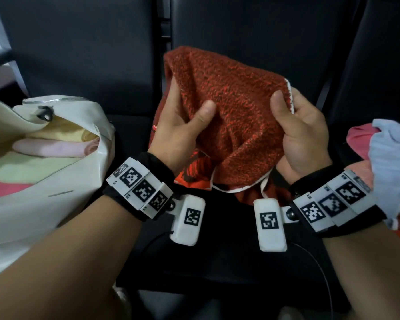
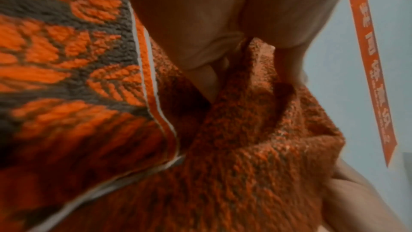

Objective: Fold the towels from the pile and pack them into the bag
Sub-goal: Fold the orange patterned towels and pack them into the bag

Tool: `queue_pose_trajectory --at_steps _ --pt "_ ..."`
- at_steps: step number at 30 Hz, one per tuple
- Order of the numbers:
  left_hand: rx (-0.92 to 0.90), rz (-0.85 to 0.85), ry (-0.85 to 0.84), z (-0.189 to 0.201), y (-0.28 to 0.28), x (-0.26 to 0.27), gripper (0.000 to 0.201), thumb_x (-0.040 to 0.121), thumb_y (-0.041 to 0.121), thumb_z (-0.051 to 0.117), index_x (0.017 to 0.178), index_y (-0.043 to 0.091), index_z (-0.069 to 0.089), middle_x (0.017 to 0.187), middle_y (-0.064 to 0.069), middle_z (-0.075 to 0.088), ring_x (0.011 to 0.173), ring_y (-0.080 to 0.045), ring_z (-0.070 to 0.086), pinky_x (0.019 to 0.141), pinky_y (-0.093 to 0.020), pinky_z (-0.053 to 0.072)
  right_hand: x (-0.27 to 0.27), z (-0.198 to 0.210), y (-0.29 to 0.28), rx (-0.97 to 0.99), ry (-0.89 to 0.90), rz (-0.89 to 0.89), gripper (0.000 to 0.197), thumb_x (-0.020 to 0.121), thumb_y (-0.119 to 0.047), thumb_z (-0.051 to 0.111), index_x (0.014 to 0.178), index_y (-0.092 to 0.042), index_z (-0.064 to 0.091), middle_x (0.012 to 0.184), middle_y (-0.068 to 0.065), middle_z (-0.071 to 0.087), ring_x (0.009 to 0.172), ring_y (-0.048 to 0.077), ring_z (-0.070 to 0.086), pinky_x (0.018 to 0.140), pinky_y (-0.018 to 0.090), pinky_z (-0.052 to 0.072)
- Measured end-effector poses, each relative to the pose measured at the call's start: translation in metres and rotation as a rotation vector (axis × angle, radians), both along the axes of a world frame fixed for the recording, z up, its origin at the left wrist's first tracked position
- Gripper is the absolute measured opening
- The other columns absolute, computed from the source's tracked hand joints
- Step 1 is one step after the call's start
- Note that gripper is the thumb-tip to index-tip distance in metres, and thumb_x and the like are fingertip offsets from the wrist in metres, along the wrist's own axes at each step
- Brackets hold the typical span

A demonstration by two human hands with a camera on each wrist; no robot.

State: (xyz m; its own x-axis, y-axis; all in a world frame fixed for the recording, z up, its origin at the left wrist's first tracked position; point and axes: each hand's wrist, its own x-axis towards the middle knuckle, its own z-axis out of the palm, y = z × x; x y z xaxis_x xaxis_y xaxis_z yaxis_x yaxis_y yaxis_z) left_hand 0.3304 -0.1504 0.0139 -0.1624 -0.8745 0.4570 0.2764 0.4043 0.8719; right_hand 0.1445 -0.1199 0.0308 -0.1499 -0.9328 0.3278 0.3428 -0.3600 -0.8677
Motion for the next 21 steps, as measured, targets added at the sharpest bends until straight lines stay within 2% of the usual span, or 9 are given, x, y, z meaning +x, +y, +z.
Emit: queue_pose_trajectory --at_steps 3,5,8,11,12,14,16,19,21 --pt "-0.047 -0.029 -0.104 0.000 0.001 0.001 0.098 0.079 -0.001 0.081 0.154 0.002 0.017 0.147 -0.017 0.048 0.136 -0.023 0.052 0.112 -0.039 0.044 0.002 0.002 0.006 -0.012 0.031 0.134 0.064 0.083 -0.003 0.072 0.140 0.002 0.044 0.133 0.024 0.060 0.124 0.037 0.060 0.104 0.051 0.050" --pt "-0.040 -0.062 -0.120 0.000 -0.001 0.002 0.109 0.072 -0.007 0.083 0.155 0.000 0.013 0.151 -0.020 0.043 0.139 -0.026 0.049 0.113 -0.040 0.043 0.002 0.001 0.004 -0.020 0.075 0.165 0.075 0.079 0.005 0.073 0.145 0.001 0.038 0.135 0.023 0.058 0.124 0.036 0.060 0.103 0.050 0.050" --pt "-0.013 -0.093 -0.094 0.002 -0.003 0.004 0.113 0.064 0.005 0.091 0.152 -0.004 0.021 0.149 -0.026 0.045 0.139 -0.037 0.047 0.116 -0.058 0.037 -0.002 0.000 0.001 -0.018 0.069 0.154 0.071 0.081 0.009 0.069 0.145 0.002 0.037 0.137 0.027 0.055 0.126 0.040 0.057 0.108 0.056 0.046" --pt "0.015 -0.070 -0.038 0.008 0.000 0.005 0.121 0.061 0.016 0.096 0.155 -0.004 0.023 0.146 -0.022 0.052 0.137 -0.035 0.051 0.117 -0.056 0.037 -0.005 0.000 -0.001 -0.021 0.026 0.144 0.062 0.087 0.006 0.065 0.143 0.003 0.039 0.136 0.028 0.055 0.126 0.039 0.057 0.110 0.056 0.043" --pt "0.036 -0.054 -0.018 0.009 0.000 0.006 0.124 0.062 0.014 0.095 0.158 -0.001 0.019 0.144 -0.014 0.057 0.134 -0.029 0.055 0.115 -0.051 0.042 -0.005 0.000 -0.001 -0.016 0.011 0.144 0.059 0.089 0.005 0.064 0.142 0.003 0.039 0.133 0.026 0.057 0.124 0.036 0.058 0.110 0.054 0.044" --pt "0.089 -0.014 0.012 0.007 -0.002 0.010 0.122 0.067 0.006 0.087 0.162 0.009 0.011 0.121 -0.001 0.073 0.108 -0.018 0.070 0.096 -0.037 0.056 -0.005 -0.001 -0.002 0.004 -0.002 0.154 0.058 0.089 0.004 0.064 0.142 0.004 0.039 0.131 0.022 0.058 0.122 0.033 0.059 0.110 0.050 0.045" --pt "0.124 -0.009 0.059 0.005 -0.001 0.012 0.116 0.071 0.003 0.080 0.162 0.015 0.009 0.089 -0.003 0.078 0.080 -0.014 0.073 0.077 -0.033 0.060 -0.006 -0.001 -0.001 0.027 0.032 0.189 0.065 0.086 0.005 0.065 0.144 0.003 0.035 0.133 0.023 0.056 0.124 0.033 0.058 0.111 0.051 0.043" --pt "0.110 0.008 0.088 0.003 -0.005 0.015 0.102 0.085 -0.005 0.071 0.162 0.016 0.008 0.074 -0.006 0.074 0.069 -0.013 0.071 0.074 -0.029 0.059 -0.008 -0.003 0.000 0.077 0.156 0.266 0.079 0.080 0.011 0.070 0.147 -0.006 0.032 0.142 0.023 0.053 0.130 0.034 0.056 0.106 0.049 0.049" --pt "0.061 0.009 0.084 0.002 -0.007 0.016 0.093 0.091 -0.008 0.064 0.162 0.016 0.009 0.076 -0.011 0.071 0.070 -0.013 0.070 0.076 -0.028 0.059 -0.007 -0.007 -0.001 0.107 0.236 0.218 0.073 0.076 0.008 0.075 0.141 -0.006 0.043 0.134 0.020 0.061 0.123 0.032 0.061 0.104 0.049 0.051"
